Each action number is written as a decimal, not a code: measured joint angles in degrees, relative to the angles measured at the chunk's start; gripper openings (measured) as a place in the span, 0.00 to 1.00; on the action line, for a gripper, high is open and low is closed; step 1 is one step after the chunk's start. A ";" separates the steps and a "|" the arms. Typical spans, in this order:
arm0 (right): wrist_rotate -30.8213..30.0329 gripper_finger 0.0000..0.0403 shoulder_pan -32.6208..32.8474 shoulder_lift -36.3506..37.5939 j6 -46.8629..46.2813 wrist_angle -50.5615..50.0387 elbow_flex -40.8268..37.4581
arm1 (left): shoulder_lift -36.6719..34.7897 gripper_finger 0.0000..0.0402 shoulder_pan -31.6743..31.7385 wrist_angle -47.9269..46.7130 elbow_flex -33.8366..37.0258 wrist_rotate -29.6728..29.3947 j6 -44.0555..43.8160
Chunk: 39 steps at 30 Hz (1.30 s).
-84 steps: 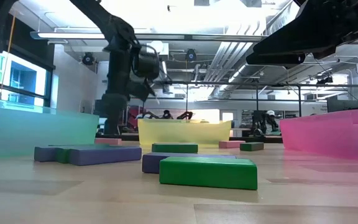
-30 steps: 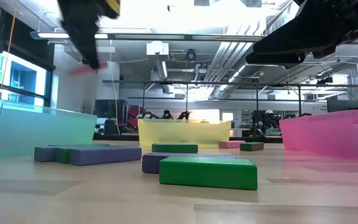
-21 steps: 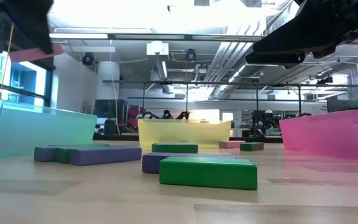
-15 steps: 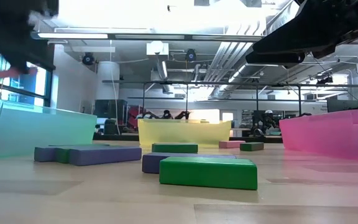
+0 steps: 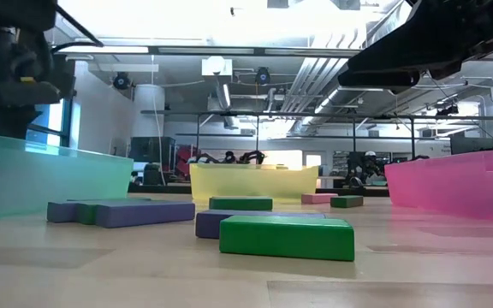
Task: Sort blocks
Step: Put the pink block into the blue bin, then put the blue block into the pink bin
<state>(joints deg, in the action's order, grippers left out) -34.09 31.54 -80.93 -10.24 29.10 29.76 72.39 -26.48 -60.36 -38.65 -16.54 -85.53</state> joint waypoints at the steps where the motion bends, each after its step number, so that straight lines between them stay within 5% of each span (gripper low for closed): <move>1: -0.01 0.47 0.00 0.00 0.00 0.06 0.00 | -0.32 0.24 0.35 0.05 0.03 0.01 0.68; 9: 0.00 0.47 0.01 0.00 0.00 0.62 0.00 | -6.43 0.48 2.08 0.07 0.02 -0.01 4.23; 14: 0.01 0.47 -0.01 0.00 0.00 0.57 0.00 | -11.96 0.50 2.05 0.71 0.02 -0.37 3.46; 18: 0.00 0.47 -0.01 0.00 0.00 0.54 0.00 | -15.55 0.50 0.60 7.23 0.02 -6.47 5.80; 22: 0.00 0.47 -0.03 0.00 0.00 0.53 0.00 | -16.84 0.50 -1.11 20.94 0.02 -15.86 16.30; 27: -0.01 0.47 -0.03 0.00 0.00 0.55 0.00 | -14.03 0.50 -3.65 50.32 0.02 -24.22 40.03; 34: 0.01 0.47 -0.03 0.00 0.00 0.66 0.00 | -4.07 0.50 -6.00 90.57 -0.07 -16.62 68.48; 39: 0.01 0.47 -0.03 0.00 0.00 0.55 0.00 | 3.32 0.50 -6.15 97.30 -0.31 -15.25 70.36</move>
<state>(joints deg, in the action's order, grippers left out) -34.09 31.51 -80.93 -10.24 29.65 29.76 75.71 -32.64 36.94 -38.96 -31.79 -15.17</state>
